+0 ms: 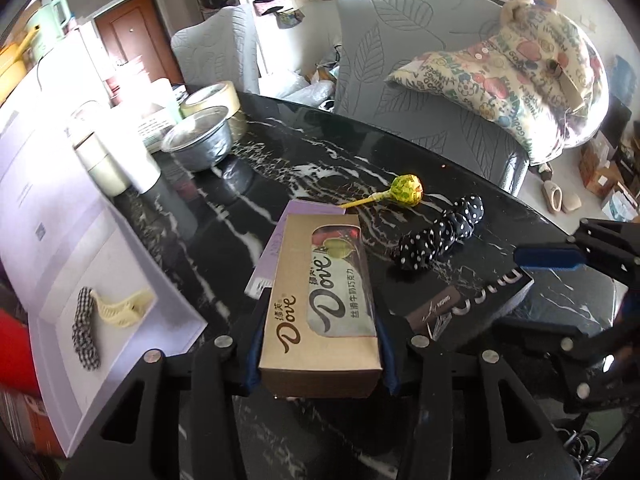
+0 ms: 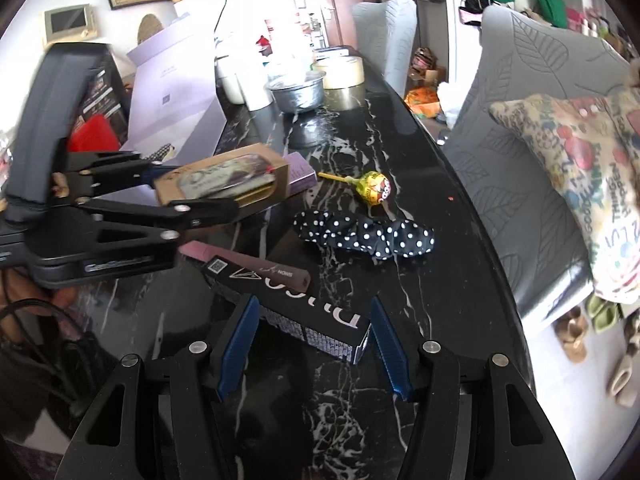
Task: Organize rigid objects
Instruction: 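Lift the Dove box with the left tool toward the white box while the right tool approaches the black box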
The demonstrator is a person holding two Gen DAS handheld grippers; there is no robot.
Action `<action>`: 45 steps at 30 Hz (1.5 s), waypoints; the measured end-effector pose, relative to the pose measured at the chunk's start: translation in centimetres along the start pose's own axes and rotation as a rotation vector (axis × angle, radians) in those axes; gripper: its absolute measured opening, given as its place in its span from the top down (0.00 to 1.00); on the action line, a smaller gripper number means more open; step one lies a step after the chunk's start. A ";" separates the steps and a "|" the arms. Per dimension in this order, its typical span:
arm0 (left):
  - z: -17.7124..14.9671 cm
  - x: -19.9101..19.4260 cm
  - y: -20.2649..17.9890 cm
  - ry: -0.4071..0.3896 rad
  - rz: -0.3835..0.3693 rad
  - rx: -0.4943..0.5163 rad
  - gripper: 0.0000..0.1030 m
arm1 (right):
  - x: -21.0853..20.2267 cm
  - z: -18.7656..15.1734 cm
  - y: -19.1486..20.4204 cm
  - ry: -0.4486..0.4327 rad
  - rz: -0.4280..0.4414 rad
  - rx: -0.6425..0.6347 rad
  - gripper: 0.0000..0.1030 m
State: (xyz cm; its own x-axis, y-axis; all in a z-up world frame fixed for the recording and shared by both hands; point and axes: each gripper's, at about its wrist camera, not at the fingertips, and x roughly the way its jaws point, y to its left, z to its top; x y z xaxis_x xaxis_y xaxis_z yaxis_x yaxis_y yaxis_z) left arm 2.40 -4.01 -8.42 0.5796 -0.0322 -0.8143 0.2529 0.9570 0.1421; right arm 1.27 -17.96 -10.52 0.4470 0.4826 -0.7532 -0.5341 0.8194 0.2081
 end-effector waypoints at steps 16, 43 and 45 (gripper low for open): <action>-5.2 -3.1 1.4 0.014 0.014 -0.101 0.57 | 0.0 -0.8 2.7 0.032 0.054 -0.080 0.40; -11.4 -5.7 3.6 0.026 0.059 -0.243 0.57 | 3.9 -0.6 7.0 0.094 0.049 -0.244 0.40; -11.6 -5.6 3.7 0.025 0.054 -0.249 0.57 | 4.0 -0.7 7.1 0.094 0.049 -0.252 0.40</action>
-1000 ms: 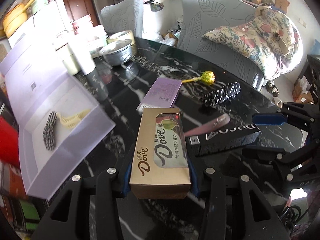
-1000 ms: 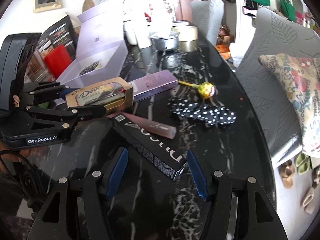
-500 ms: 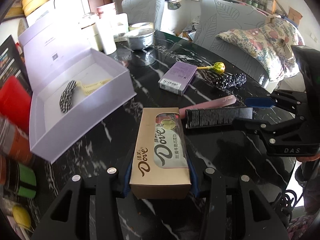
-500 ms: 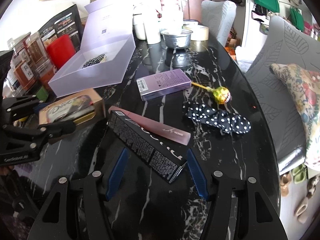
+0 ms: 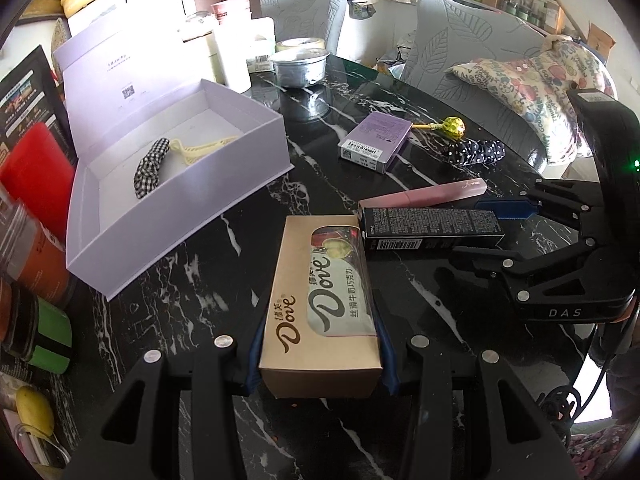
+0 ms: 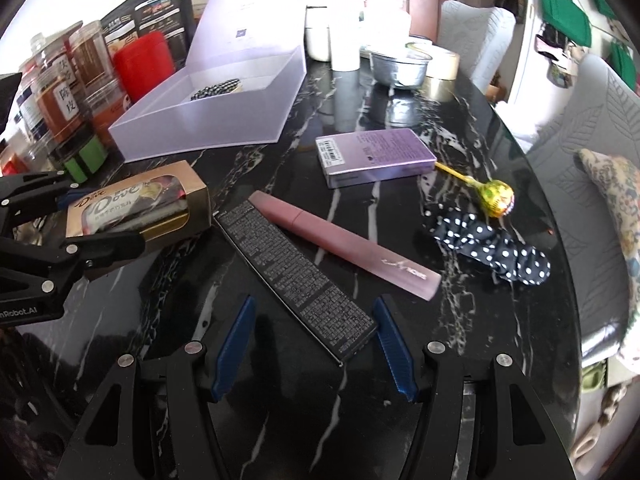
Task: Organize rigid objects
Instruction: 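Lift the Dove box with the left tool toward the white box while the right tool approaches the black box, then grasp the black cosmetic box lengthwise with the right tool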
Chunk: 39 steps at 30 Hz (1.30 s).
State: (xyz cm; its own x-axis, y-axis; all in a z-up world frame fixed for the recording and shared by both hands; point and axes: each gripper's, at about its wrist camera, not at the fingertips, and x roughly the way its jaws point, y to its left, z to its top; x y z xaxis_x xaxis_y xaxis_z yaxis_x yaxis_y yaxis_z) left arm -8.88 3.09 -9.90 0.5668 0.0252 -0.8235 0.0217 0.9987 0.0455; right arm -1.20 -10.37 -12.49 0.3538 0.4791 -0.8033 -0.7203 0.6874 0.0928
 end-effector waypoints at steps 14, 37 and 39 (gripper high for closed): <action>-0.6 1.6 0.3 0.032 -0.003 -0.010 0.57 | 0.7 0.4 2.2 0.000 0.017 -0.090 0.51; -0.7 2.6 1.6 0.028 -0.006 -0.143 0.57 | 0.4 0.0 3.0 -0.045 0.036 -0.005 0.76; -1.0 2.3 1.7 0.031 -0.012 -0.152 0.57 | 0.3 -0.1 3.1 -0.046 0.039 -0.002 0.76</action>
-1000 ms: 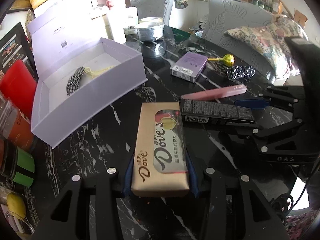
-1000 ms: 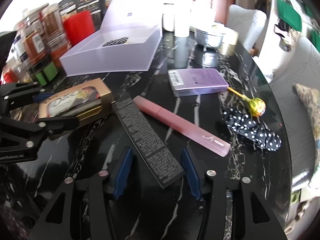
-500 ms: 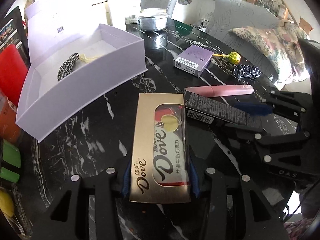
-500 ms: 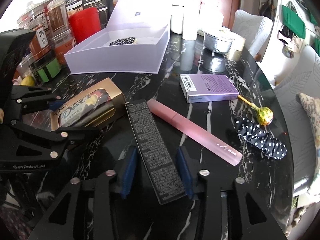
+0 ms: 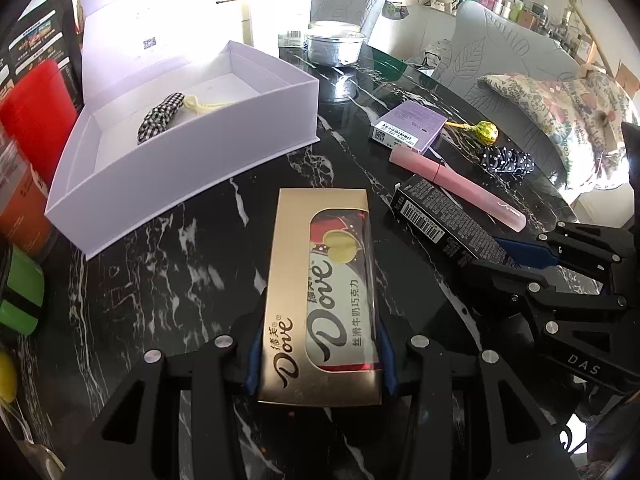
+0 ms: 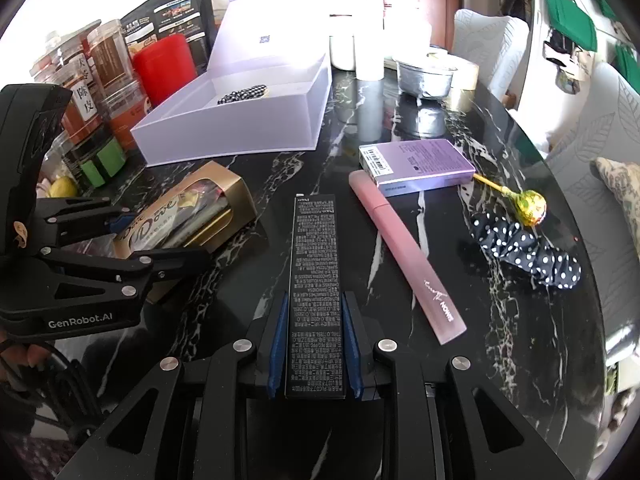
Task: Organize rigid objects
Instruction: 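Grasp the black cosmetic box lengthwise with the right tool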
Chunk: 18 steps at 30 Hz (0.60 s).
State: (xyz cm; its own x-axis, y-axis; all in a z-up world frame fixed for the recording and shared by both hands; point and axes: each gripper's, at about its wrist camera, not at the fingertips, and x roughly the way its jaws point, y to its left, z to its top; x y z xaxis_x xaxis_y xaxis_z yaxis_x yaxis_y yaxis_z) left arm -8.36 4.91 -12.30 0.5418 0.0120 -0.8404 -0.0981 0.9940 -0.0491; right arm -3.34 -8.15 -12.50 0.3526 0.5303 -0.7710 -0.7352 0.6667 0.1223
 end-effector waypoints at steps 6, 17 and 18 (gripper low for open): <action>-0.6 -1.1 0.2 -0.016 0.008 -0.007 0.57 | -0.4 -0.1 0.8 -0.008 0.015 -0.012 0.76; -1.6 -2.9 0.9 -0.038 0.052 -0.048 0.57 | -1.1 0.0 3.3 -0.027 0.066 -0.060 0.76; -1.8 -3.2 1.0 -0.042 0.054 -0.055 0.57 | -1.1 0.0 3.5 -0.027 0.074 -0.063 0.76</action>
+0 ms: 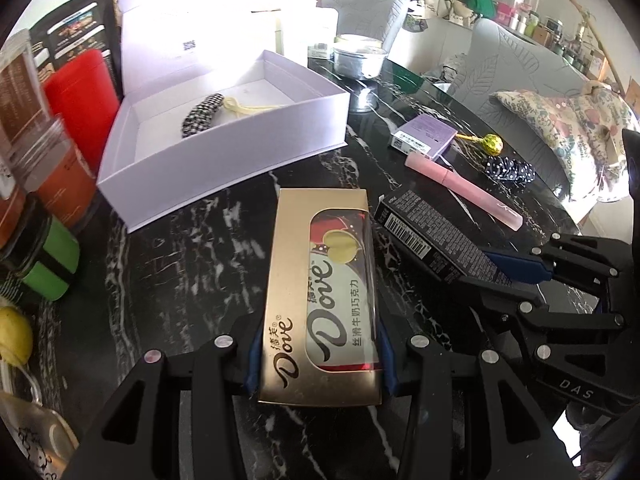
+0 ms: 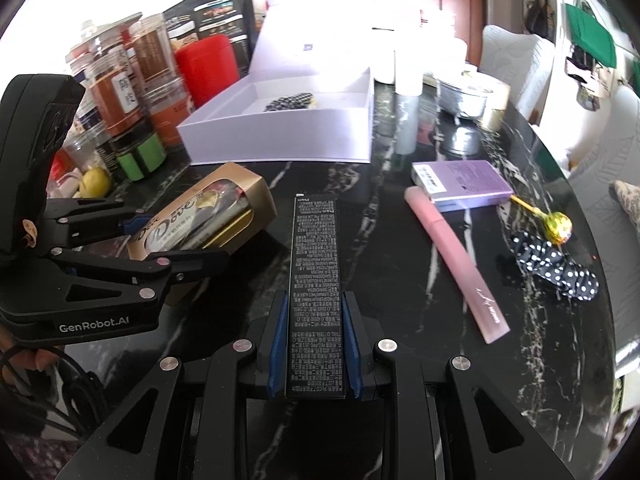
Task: Organize rigid objects
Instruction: 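Grasp the black cosmetic box lengthwise with the right tool, then carry the Dove box in the left tool and black box in the right tool to the white box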
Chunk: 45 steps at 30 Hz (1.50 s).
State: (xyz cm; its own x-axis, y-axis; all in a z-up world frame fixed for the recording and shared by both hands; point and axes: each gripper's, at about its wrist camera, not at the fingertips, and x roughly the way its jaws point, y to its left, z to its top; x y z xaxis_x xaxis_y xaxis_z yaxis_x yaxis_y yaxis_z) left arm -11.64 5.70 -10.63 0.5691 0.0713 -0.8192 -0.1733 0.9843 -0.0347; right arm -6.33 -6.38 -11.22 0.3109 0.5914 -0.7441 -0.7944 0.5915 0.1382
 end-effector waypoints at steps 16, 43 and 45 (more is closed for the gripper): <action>-1.3 -3.4 1.7 -0.050 0.059 -0.084 0.57 | -0.9 0.7 3.0 -0.032 0.082 -0.074 0.76; 4.2 -5.9 3.8 -0.178 0.096 -0.076 0.57 | -2.9 7.0 4.6 -0.144 0.038 -0.178 0.76; 4.8 -5.9 4.1 -0.184 0.099 -0.075 0.57 | -2.8 7.5 4.6 -0.151 0.035 -0.183 0.76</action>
State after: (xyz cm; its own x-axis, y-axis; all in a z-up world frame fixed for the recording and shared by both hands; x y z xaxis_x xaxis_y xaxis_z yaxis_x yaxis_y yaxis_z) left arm -11.88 10.07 -3.22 0.6823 0.2022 -0.7026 -0.2913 0.9566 -0.0076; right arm -6.98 -1.19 -3.54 0.3454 0.6931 -0.6327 -0.8829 0.4684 0.0311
